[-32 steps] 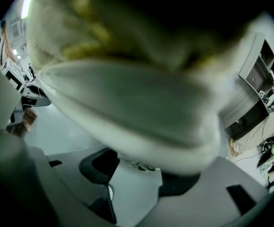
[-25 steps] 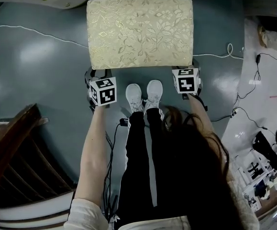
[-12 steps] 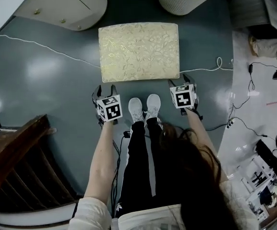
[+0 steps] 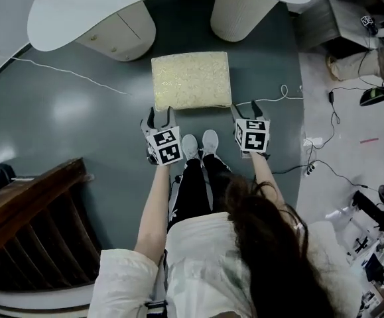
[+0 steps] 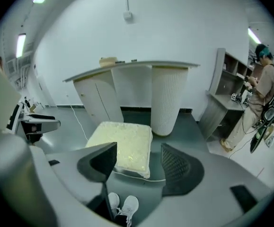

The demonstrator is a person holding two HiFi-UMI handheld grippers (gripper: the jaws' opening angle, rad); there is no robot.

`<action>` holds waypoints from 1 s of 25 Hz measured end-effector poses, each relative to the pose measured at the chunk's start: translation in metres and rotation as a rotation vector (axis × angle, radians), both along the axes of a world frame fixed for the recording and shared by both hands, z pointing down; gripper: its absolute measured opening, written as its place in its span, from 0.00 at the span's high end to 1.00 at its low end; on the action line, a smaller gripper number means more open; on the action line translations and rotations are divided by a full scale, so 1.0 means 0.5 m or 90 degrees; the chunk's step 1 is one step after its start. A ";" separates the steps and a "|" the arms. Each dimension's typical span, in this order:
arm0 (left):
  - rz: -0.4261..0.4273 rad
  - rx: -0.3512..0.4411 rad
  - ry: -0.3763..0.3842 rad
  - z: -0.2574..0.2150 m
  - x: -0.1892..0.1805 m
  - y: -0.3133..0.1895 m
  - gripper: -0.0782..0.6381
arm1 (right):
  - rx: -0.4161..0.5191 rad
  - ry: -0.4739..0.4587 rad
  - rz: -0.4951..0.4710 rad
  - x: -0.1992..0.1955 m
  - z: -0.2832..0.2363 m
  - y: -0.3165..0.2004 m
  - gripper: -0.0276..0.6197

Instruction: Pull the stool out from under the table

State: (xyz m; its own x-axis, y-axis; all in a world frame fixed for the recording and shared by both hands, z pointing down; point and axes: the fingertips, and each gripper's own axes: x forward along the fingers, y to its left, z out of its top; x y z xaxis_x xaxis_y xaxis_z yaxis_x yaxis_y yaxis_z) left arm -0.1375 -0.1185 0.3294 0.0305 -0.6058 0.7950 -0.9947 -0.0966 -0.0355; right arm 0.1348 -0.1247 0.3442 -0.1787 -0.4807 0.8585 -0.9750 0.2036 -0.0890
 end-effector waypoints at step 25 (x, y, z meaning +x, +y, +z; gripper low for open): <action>0.130 0.354 0.085 -0.648 0.219 -0.188 0.83 | 0.330 -0.085 -0.126 -0.089 -0.591 -0.136 0.91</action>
